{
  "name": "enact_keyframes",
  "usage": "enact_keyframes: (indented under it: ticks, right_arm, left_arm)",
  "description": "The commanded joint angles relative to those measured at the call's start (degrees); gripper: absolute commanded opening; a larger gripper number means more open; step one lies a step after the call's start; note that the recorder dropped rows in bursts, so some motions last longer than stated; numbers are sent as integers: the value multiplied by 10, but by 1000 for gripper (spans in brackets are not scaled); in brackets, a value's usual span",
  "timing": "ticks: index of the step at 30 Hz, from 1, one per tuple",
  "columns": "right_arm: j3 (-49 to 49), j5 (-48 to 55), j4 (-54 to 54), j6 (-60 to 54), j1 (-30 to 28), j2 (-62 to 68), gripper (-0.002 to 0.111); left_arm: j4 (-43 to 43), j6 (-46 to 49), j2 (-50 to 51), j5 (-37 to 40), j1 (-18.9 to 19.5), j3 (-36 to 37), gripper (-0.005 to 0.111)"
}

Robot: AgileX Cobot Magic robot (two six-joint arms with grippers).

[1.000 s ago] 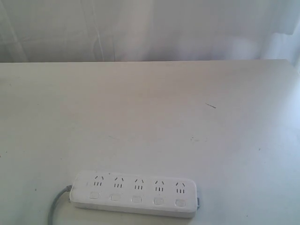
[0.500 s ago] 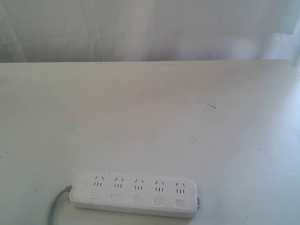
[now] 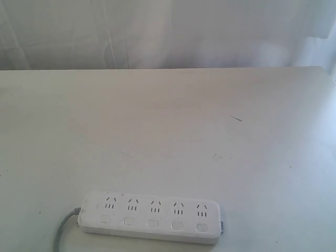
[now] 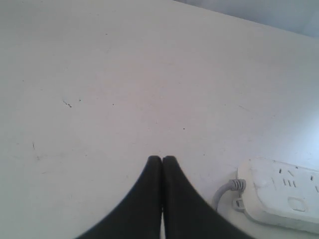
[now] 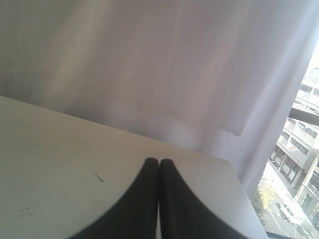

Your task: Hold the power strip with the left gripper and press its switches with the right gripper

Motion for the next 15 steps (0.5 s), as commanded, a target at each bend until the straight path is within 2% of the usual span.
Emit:
enact_keyframes:
  ticks: [1, 4, 8, 15]
  right_arm:
    - [3, -2, -2, -3, -2, -2, 0]
    - [3, -3, -2, -3, -2, -2, 0]
    - [3, -2, -2, -3, -2, -2, 0]
    - [3, -3, -2, -3, -2, -2, 0]
  left_arm:
    - [-7, -3, -2, 0, -4, 2, 0]
    - [-7, -3, -2, 0, -4, 2, 0]
    - [40, 13, -2, 2, -4, 2, 0]
    - [73, 148, -2, 38, -4, 2, 0]
